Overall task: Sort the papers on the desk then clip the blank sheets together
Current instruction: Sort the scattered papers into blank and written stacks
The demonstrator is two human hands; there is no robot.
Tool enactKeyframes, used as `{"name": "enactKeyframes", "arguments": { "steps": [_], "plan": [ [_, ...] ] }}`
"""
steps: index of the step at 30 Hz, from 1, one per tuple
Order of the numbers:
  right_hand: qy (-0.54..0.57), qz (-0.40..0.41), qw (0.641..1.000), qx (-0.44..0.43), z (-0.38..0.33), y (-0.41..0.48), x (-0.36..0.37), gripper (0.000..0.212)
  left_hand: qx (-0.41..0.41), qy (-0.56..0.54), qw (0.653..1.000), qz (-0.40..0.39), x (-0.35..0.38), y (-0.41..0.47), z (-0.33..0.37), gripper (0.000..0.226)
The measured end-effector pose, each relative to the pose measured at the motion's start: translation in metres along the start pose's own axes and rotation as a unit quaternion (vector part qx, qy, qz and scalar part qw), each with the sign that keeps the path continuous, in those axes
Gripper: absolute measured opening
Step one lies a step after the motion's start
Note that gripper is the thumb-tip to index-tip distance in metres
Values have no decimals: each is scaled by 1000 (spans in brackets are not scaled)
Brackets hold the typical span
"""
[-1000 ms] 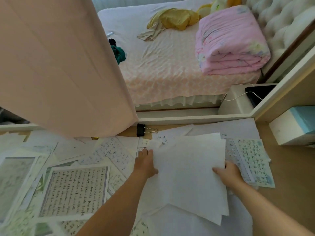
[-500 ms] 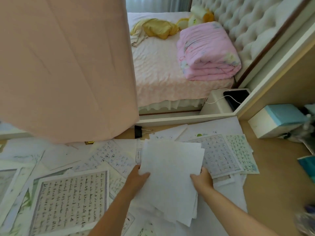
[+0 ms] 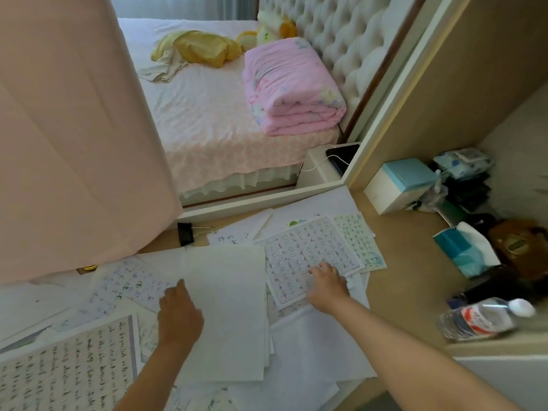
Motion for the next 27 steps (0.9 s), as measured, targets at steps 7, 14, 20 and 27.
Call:
{"name": "enactKeyframes", "arguments": {
  "steps": [7, 14, 20, 27],
  "plan": [
    [1, -57, 998, 14, 52, 28, 6, 78, 287, 101, 946, -107, 68, -3, 154, 52],
    [96, -25, 991, -85, 65, 26, 16, 47, 298, 288, 887, -204, 161, -6, 187, 77],
    [141, 72, 983, 88, 153, 86, -28, 64, 328, 210, 915, -106, 154, 22, 220, 60],
    [149, 4, 970, 194, 189, 108, -12, 99, 187, 241, 940, -153, 162, 75, 229, 114]
  ]
}}
Point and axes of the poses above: each hand's wrist, its own y-axis towards the middle knuckle, its own x-axis out of the palm, z = x × y, the point moved 8 cm from there along y, towards the middle knuckle, and after that the axes turned 10 degrees about -y, right-handed, at the moved point
